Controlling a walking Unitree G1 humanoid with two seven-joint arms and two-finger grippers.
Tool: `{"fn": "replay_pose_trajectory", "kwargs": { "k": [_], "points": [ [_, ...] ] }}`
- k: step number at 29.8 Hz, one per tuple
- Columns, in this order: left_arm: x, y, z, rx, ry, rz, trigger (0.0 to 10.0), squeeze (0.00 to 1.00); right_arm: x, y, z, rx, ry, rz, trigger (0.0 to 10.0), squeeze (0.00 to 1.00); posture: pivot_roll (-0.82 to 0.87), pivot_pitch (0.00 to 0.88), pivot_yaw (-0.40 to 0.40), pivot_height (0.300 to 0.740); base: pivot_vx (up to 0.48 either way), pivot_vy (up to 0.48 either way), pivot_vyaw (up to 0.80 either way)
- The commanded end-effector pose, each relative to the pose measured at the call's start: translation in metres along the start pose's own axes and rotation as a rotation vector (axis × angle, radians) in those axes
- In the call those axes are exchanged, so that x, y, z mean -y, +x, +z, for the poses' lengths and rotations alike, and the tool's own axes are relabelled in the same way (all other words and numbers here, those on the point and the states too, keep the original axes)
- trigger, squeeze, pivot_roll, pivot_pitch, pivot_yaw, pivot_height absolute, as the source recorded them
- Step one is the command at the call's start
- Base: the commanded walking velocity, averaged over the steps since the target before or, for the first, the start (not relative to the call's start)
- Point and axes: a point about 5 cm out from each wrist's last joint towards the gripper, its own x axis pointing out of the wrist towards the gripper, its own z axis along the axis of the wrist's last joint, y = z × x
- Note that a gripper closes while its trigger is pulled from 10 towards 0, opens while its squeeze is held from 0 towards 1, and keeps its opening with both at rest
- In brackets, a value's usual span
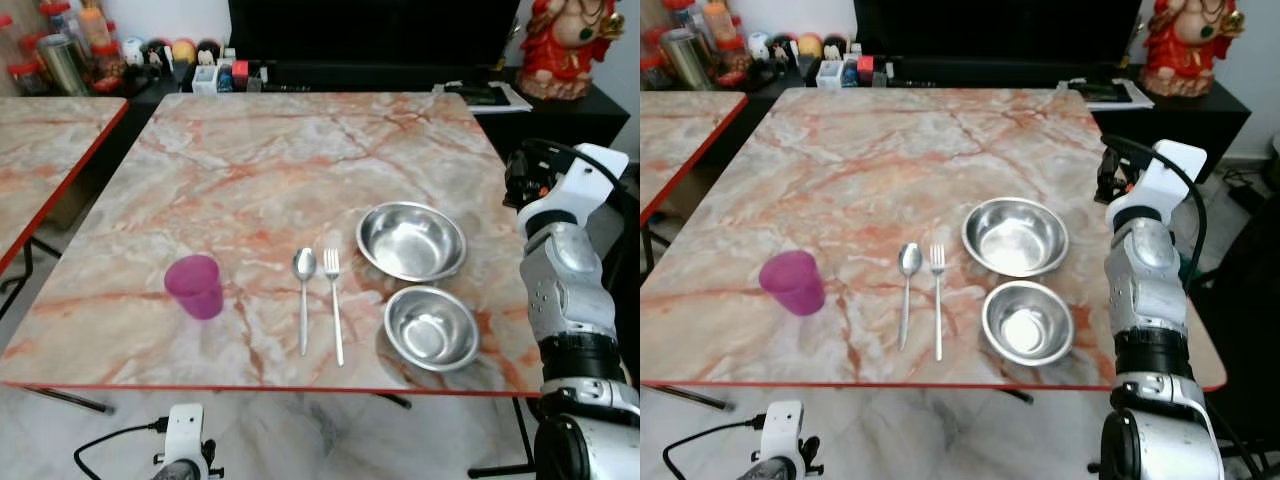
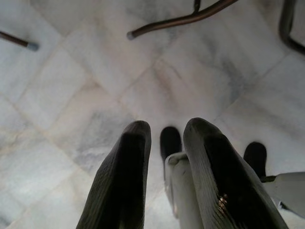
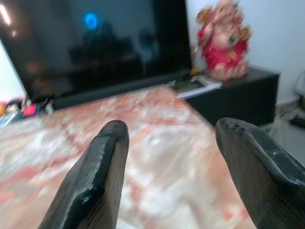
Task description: Setting the table
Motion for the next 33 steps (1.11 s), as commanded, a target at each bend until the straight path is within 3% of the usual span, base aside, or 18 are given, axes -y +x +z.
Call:
{"fn": "replay_pose_trajectory", "kwargs": {
  "k": [1,6,25,26,33],
  "points": [
    [-0.001,-0.002,-0.007,-0.017,0.004,0.003,10.0,0.0,0.001,0.003,0.0,-0.064,0.029,-0.018,10.0,1.0,-0.1,0.102,0.002,0.74,0.0,0.0,0.0],
    [0.0,-0.002,-0.008,-0.023,0.013,-0.008,10.0,0.0,0.004,0.005,-0.004,-0.14,0.092,-0.052,10.0,1.0,-0.1,0.096,0.006,0.74,0.0,0.0,0.0],
    [-0.004,-0.002,-0.009,-0.037,0.015,-0.018,10.0,0.0,0.001,0.009,-0.024,-0.348,0.072,-0.044,10.0,0.98,-0.09,0.092,0.01,0.74,0.0,0.0,0.0],
    [-0.004,-0.002,-0.009,-0.038,0.016,-0.018,10.0,0.0,0.001,0.009,-0.024,-0.353,0.065,-0.046,10.0,0.0,-0.09,0.102,0.011,0.74,0.0,0.0,0.0],
    [-0.003,-0.003,-0.012,-0.045,0.015,-0.02,10.0,0.0,0.004,0.01,-0.032,-0.389,0.088,-0.065,10.0,0.0,-0.09,0.112,0.011,0.74,0.0,0.0,0.0]
  ]
}}
